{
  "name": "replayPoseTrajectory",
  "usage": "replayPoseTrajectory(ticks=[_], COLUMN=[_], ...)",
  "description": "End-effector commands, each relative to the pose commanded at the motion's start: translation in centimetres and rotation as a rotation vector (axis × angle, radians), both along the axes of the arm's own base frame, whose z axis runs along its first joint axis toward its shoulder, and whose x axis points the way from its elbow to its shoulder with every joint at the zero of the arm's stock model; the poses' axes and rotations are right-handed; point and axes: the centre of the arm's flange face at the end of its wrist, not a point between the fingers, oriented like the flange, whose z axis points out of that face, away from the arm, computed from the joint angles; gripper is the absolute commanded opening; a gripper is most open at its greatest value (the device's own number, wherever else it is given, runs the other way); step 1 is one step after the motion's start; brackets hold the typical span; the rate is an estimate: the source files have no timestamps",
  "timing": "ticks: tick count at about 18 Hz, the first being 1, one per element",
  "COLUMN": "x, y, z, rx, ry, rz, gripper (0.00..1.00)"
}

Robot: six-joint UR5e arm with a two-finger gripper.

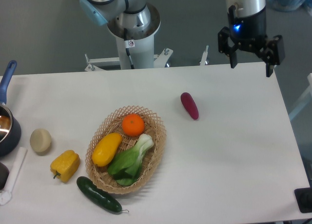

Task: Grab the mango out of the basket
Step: 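Move the open gripper over the basket and lower toward the yellow mango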

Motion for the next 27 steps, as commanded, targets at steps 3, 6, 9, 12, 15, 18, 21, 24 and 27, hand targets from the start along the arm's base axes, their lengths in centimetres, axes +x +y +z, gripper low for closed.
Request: replayPoseTrajectory(ticks=[3,6,9,12,15,18,21,24,27], x=[1.1,2.1,3.0,4.2,6.3,8.5,10.8,13.3,15.4], y=[0.2,1.3,2.4,3.8,6.3,8.1,9.2,11.0,13.0], z=[-0.7,-0.7,-0.6,-2.2,-4.2,-7.6,-10.4,-12.1,-14.3], rx=[0.06,0.189,0.33,0.4,0.388,0.349,0.365,0.341,0.25], ry=[-0.007,-0.072,-0.173,-0.283,-0.343,-0.393,-0.393,-0.407,-0.383], rz=[0.108,0.181,0.244,0.332,0.302,0.293,0.284,0.231,0.185], gripper=[1.0,1.0,1.0,1.0,1.0,1.0,1.0,1.0,1.0])
